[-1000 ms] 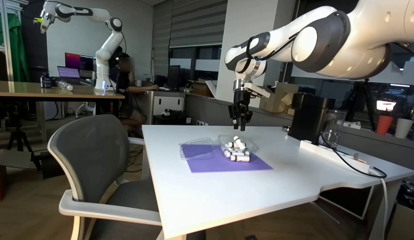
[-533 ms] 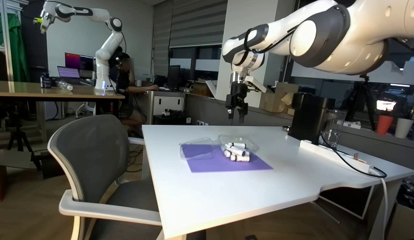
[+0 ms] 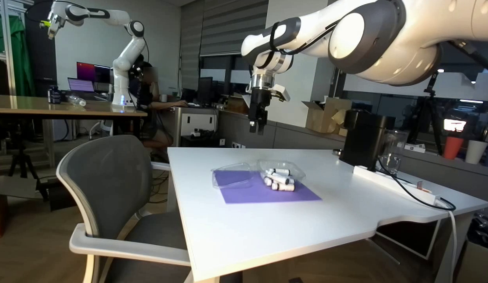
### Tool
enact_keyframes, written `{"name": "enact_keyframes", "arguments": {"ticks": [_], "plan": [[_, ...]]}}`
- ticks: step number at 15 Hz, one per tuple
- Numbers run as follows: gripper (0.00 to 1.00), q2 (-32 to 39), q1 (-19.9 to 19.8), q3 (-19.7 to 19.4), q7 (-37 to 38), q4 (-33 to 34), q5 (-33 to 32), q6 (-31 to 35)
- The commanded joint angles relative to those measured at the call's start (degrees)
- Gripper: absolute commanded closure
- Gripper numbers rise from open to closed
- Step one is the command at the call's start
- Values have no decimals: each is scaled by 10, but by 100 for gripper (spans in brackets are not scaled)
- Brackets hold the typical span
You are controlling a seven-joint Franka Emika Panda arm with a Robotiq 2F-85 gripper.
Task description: Take the bottle from the table and put it in the clear bowl then close the lid
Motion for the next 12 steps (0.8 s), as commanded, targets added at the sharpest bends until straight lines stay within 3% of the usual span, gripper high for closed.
{"name": "enact_keyframes", "arguments": {"ticks": [1, 12], "plan": [[0, -2, 4, 1, -3, 0, -3, 0], [0, -4, 2, 1, -14, 0, -7, 0]]}}
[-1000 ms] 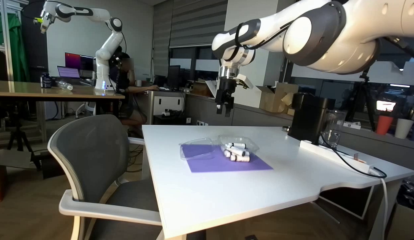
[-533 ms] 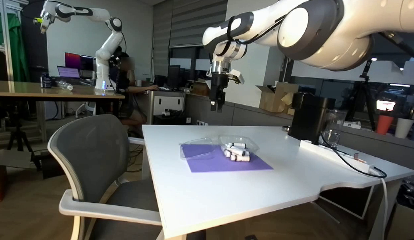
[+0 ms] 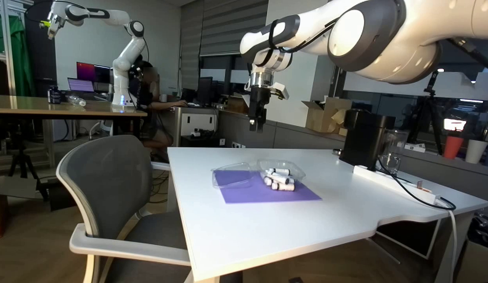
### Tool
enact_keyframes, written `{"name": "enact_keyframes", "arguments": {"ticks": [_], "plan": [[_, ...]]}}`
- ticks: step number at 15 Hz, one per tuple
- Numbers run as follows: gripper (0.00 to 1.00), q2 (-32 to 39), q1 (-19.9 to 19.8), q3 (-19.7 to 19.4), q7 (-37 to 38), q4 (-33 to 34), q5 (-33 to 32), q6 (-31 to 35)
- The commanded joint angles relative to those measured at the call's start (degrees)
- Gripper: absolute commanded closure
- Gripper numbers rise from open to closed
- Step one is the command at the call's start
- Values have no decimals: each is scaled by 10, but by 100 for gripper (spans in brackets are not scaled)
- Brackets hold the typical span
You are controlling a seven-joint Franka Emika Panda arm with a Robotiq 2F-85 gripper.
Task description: Take the bottle from the table and put it in the clear bowl then close the lid
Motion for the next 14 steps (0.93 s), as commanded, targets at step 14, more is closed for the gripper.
{"name": "enact_keyframes", "arguments": {"ticks": [14], "plan": [[0, 67, -20, 75, -65, 8, 31, 158]]}}
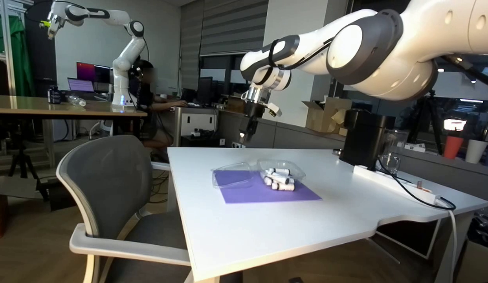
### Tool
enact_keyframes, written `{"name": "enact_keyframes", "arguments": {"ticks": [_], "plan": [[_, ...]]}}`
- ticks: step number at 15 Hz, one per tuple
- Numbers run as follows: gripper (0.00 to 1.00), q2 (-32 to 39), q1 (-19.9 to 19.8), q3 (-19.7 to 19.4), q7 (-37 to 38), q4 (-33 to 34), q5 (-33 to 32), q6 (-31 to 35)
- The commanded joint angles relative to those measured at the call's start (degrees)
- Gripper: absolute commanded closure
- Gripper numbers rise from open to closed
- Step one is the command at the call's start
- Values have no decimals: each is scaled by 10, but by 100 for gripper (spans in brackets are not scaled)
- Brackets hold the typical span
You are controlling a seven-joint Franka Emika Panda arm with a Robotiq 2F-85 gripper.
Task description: Take the bottle from the table and put it in the clear bowl then close the lid
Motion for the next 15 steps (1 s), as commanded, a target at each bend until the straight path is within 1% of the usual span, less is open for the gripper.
{"name": "enact_keyframes", "arguments": {"ticks": [1, 6, 7, 10, 15], "plan": [[0, 18, -1, 21, -23, 11, 17, 20], [0, 44, 1, 40, -38, 12, 36, 28], [0, 33, 1, 44, -42, -16, 44, 40], [0, 40, 8, 52, -49, -25, 53, 51], [0, 41, 24, 44, -59, -46, 43, 78]]}}
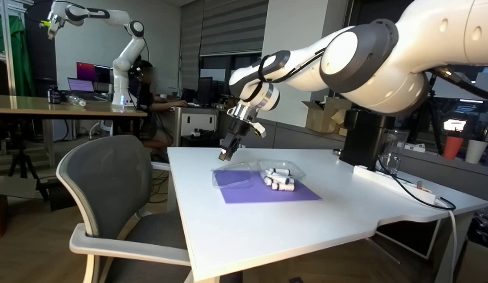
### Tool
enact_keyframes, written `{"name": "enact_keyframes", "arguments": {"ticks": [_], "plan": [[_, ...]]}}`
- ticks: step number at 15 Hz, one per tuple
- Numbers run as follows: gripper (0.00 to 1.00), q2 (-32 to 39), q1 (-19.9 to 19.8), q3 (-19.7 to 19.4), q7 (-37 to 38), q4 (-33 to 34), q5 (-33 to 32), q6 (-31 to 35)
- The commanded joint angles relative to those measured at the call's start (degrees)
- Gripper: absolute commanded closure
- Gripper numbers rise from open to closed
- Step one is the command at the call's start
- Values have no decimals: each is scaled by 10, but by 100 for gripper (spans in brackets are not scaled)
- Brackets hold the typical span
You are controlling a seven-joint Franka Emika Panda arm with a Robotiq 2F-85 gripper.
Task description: Take the bottle from the table and put it in the clear bowl then close the lid
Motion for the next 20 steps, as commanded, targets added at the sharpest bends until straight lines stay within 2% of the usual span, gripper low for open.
{"name": "enact_keyframes", "arguments": {"ticks": [1, 10, 20], "plan": [[0, 0, 9, -8, -13, -9, -4, 17], [0, 1, 25, -30, -23, -30, -32, 49], [0, 0, 10, -25, 4, -5, -25, -55]]}}
